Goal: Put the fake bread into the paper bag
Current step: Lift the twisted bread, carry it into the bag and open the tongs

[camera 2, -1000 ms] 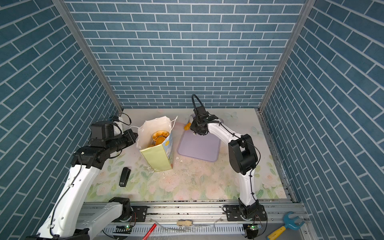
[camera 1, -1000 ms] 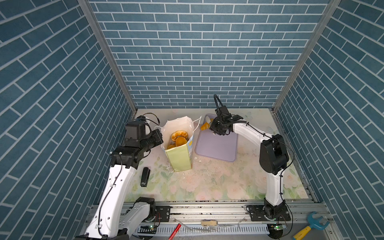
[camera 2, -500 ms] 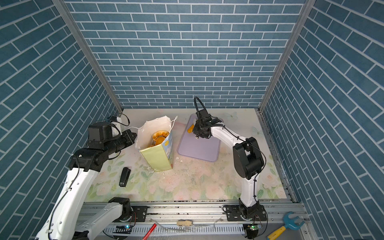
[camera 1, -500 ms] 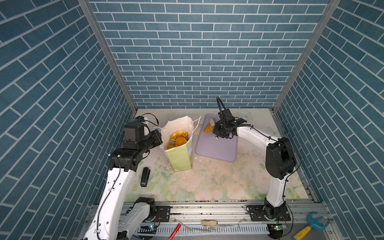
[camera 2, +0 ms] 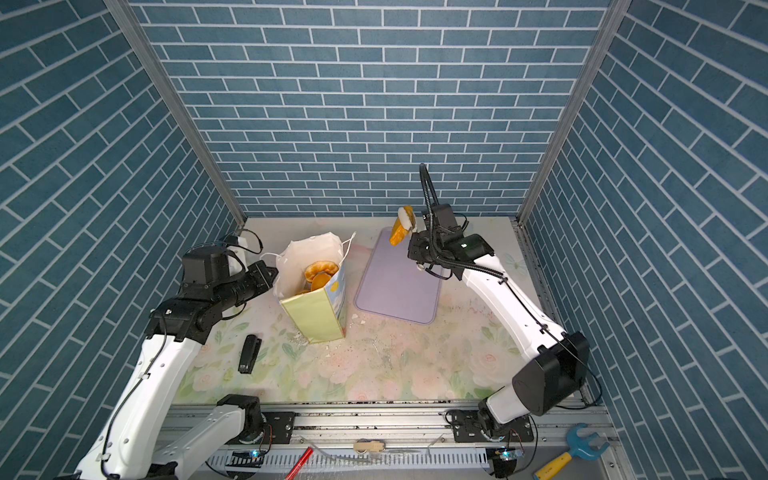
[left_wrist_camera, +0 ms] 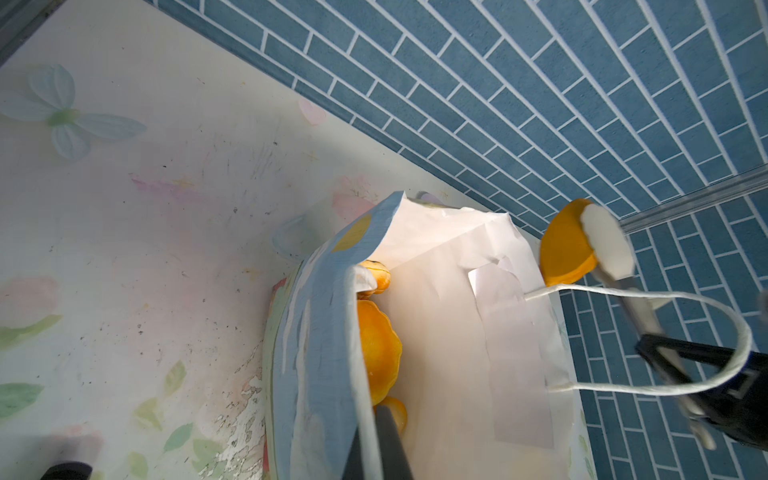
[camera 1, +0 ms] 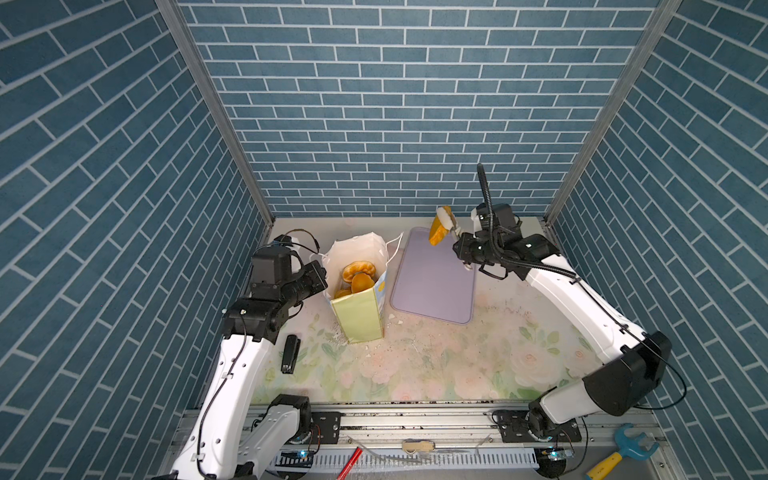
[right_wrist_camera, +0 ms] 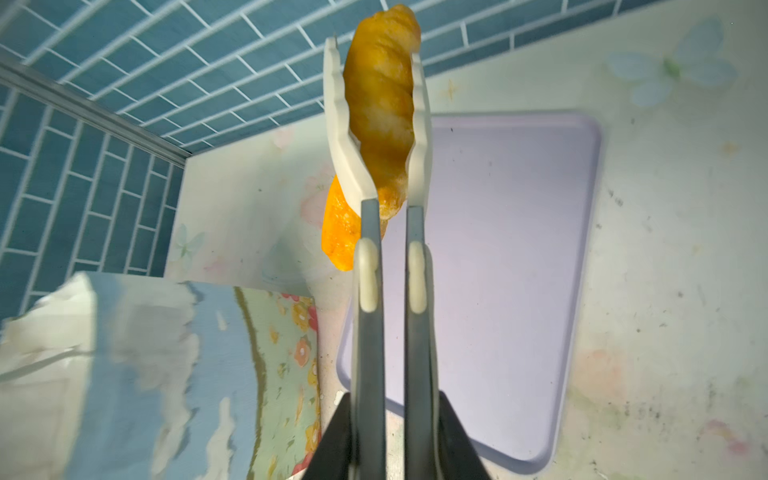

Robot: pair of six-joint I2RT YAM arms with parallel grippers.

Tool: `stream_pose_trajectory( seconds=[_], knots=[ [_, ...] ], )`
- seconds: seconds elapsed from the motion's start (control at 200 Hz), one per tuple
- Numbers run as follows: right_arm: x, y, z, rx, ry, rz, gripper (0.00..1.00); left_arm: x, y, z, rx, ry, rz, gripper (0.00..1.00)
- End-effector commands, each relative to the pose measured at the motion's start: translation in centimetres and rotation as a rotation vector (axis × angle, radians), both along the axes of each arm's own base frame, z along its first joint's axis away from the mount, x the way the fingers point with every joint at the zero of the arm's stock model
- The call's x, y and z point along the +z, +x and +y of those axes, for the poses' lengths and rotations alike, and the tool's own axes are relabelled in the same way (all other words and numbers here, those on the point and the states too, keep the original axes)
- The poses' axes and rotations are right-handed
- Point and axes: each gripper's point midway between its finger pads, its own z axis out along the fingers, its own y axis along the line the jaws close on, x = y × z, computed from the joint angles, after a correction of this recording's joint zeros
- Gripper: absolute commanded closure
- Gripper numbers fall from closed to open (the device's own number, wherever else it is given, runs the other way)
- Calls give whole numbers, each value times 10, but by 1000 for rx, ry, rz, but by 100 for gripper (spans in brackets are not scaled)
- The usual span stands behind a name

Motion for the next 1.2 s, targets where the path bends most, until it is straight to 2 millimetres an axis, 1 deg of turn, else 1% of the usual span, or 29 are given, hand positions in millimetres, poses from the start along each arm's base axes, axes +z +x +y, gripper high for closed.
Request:
stream_pose_trajectory(
  seconds=[0.0, 0.045, 0.125, 0.165, 0.225, 0.305, 0.43, 0.54, 0.65, 0.725, 0.955, 1.035, 1.115, 1.195],
  knots=[
    [67, -19, -5, 112, -38, -165, 90, 3, 5, -6, -12, -37, -20, 100],
    [84, -28, -1, 154, -33, -198, 90, 5, 6, -6, -11, -35, -23, 100],
    [111, -48, 18, 271, -68, -284, 90, 6, 5, -3, -2, -21, -24, 100],
    [121, -58, 27, 318, -103, -321, 90, 7, 5, -2, 4, -22, -32, 100],
    [130, -69, 41, 385, -138, -348, 90, 9, 5, -2, 11, -27, -47, 100],
    [134, -82, 63, 474, -168, -354, 90, 10, 6, -1, 16, -34, -49, 100],
    [126, -104, 92, 605, -264, -378, 90, 11, 6, -5, 14, -65, -50, 100],
    [114, -113, 109, 670, -337, -400, 90, 12, 6, -5, 16, -72, -53, 100],
    [94, -118, 126, 722, -378, -366, 89, 13, 6, -4, 21, -69, -54, 100],
    [80, -118, 135, 736, -417, -349, 89, 13, 5, -4, 21, -68, -54, 100],
    [53, -117, 155, 783, -465, -316, 86, 13, 3, -4, 16, -66, -50, 100],
    [45, -116, 156, 794, -492, -301, 80, 13, 2, -3, 20, -65, -49, 100],
    [45, -114, 154, 784, -515, -310, 68, 15, 2, -4, 18, -72, -55, 100],
    [49, -113, 155, 773, -511, -327, 62, 18, 3, -5, 14, -74, -59, 100]
  ],
)
